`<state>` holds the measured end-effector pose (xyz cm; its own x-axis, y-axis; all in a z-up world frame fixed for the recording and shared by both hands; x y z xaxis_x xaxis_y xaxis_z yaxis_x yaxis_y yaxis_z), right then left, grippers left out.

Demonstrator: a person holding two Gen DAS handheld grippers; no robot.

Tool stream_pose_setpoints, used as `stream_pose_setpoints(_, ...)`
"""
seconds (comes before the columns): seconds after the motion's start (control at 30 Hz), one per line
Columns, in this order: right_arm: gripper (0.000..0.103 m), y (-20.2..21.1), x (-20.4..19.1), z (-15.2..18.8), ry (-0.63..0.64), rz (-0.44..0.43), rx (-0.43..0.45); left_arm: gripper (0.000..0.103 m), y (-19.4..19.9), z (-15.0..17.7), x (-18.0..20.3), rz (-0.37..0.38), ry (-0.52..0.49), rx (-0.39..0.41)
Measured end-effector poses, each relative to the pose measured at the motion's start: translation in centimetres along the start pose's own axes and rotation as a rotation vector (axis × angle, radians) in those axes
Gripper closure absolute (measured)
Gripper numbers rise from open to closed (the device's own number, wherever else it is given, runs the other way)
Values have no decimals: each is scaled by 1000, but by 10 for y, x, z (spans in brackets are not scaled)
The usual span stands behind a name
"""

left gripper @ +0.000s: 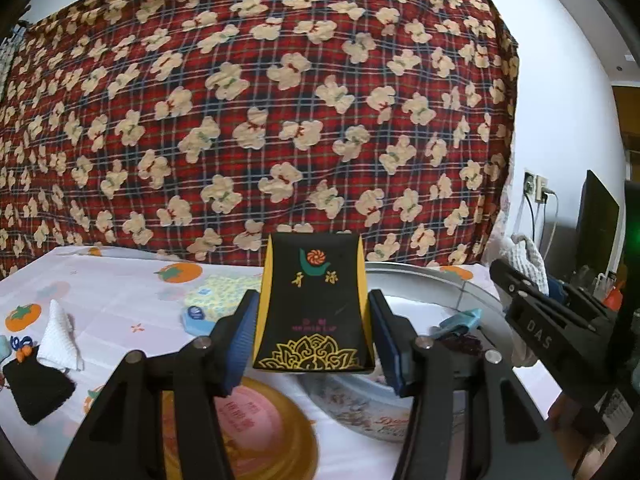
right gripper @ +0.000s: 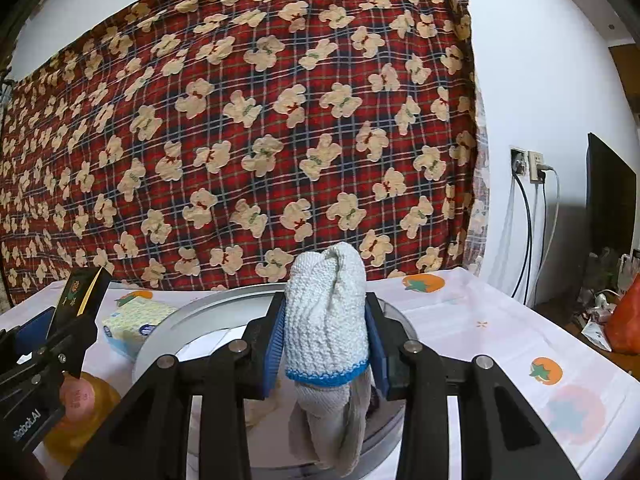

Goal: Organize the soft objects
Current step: 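Carry the glove and tea packet over the tin with both grippers, then open both grippers to drop the glove and tea packet into the tin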

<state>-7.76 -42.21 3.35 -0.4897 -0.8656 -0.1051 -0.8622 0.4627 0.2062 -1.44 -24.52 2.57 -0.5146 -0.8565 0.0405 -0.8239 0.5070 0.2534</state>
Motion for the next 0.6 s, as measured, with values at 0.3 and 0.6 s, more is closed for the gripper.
stream_pose_setpoints(0.3,64,-10,20,-4,1,41,-1,49,-16,-6,31,49,-37,-7)
stream_pose_setpoints(0.6,64,-30,40,-7,-3,82,-28,49,-38,-11,53,90,-30,-26)
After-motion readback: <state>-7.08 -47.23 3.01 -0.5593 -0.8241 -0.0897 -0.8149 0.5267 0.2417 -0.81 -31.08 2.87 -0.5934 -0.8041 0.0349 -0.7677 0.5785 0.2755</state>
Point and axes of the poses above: each gripper's, at about its wrist camera, not at the fingertips, and y roughly against the way its jaws point, x to its right, z to its underside, the point moved 3 cm from there along -y, roughly the way its jaws point, and after that the axes turned 4 degrees about -y, right-handed, at the moved point
